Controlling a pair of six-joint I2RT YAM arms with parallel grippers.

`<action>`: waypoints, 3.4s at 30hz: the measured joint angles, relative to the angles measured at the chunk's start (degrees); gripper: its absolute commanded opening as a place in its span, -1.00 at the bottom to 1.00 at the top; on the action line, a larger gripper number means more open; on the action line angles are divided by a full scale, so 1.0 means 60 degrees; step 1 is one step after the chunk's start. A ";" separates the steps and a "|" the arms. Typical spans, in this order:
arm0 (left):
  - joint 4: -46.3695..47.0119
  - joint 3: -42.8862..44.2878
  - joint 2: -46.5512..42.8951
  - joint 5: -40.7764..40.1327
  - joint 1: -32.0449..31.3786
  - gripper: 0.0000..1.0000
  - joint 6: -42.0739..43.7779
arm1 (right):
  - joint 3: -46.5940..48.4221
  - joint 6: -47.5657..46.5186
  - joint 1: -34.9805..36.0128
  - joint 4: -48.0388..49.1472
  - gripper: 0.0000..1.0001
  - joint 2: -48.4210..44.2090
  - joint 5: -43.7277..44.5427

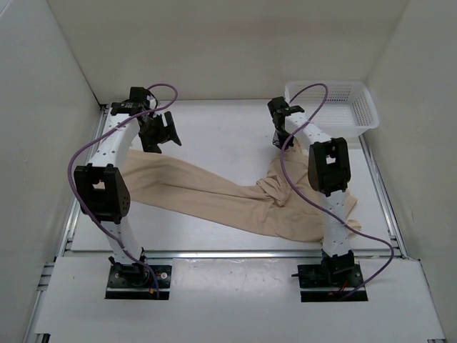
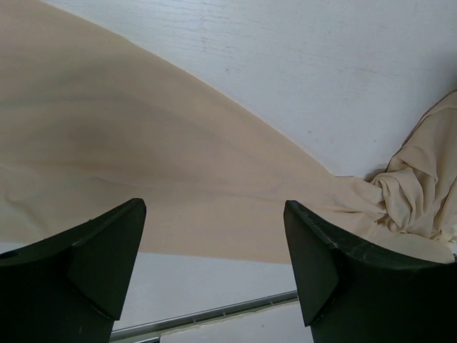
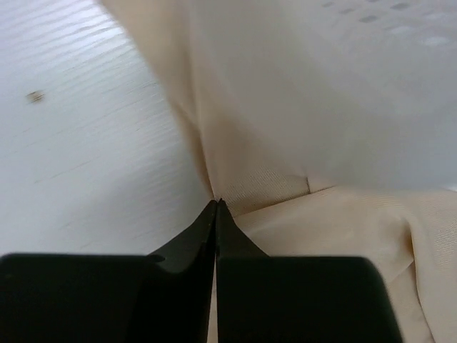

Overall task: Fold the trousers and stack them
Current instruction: Flatten the trousers out

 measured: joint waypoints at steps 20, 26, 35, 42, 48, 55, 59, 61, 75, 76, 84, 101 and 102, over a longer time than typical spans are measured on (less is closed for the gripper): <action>-0.0178 -0.0106 -0.0106 -0.0280 0.1300 0.90 0.0007 | 0.1351 -0.2266 0.2994 0.2226 0.35 -0.1479 -0.4473; -0.0168 -0.0175 -0.0033 -0.0310 0.0346 0.90 -0.0004 | -0.2328 -0.1767 0.1665 0.2335 -0.47 -0.3646 -0.3796; -0.0608 0.1993 0.2787 -0.1286 -0.0685 0.85 -0.0790 | -0.7089 -0.0594 -0.2033 0.2000 -0.65 -0.8695 -0.2495; -0.0976 0.5206 0.5257 -0.2685 -0.1140 0.89 -0.1847 | -0.9005 -0.0637 -0.3512 0.1180 -0.32 -0.9817 -0.2827; -0.1355 0.6182 0.6808 -0.3687 -0.1322 0.32 -0.2284 | -0.9056 -0.0849 -0.3916 0.0987 -0.32 -1.0382 -0.3129; -0.1599 0.7238 0.7118 -0.3840 -0.1173 -0.79 -0.2146 | -0.9056 -0.0863 -0.3952 0.0980 -0.32 -1.0382 -0.3442; -0.1239 0.6743 0.6459 -0.3891 -0.0874 -0.79 -0.2135 | -0.9052 -0.0794 -0.4003 0.0991 -0.27 -1.0204 -0.3475; -0.1067 0.6189 0.5701 -0.3770 -0.0459 -0.79 -0.2127 | -0.9041 -0.0616 -0.4018 0.0987 -0.22 -0.9861 -0.3475; -0.0641 0.7388 0.4401 -0.2954 0.1395 -0.79 -0.1785 | -0.8830 0.1115 -0.5402 0.1650 0.52 -0.6980 -0.4594; -0.0670 0.7388 0.4415 -0.2820 0.1399 -0.79 -0.1774 | -0.8805 0.1188 -0.5515 0.1672 0.50 -0.6921 -0.4659; -0.0597 0.7413 0.4419 -0.2288 0.1566 -0.79 -0.1701 | -0.8258 0.1719 -0.5730 0.1851 0.41 -0.6226 -0.4739; -0.0590 0.7413 0.4426 -0.1912 0.1599 -0.79 -0.1453 | -0.7923 0.2386 -0.5472 0.1807 -1.00 -0.5093 -0.2929; -0.0590 0.7413 0.4426 -0.1905 0.1610 -0.79 -0.1410 | -0.7919 0.2386 -0.5450 0.1792 -1.00 -0.5217 -0.2798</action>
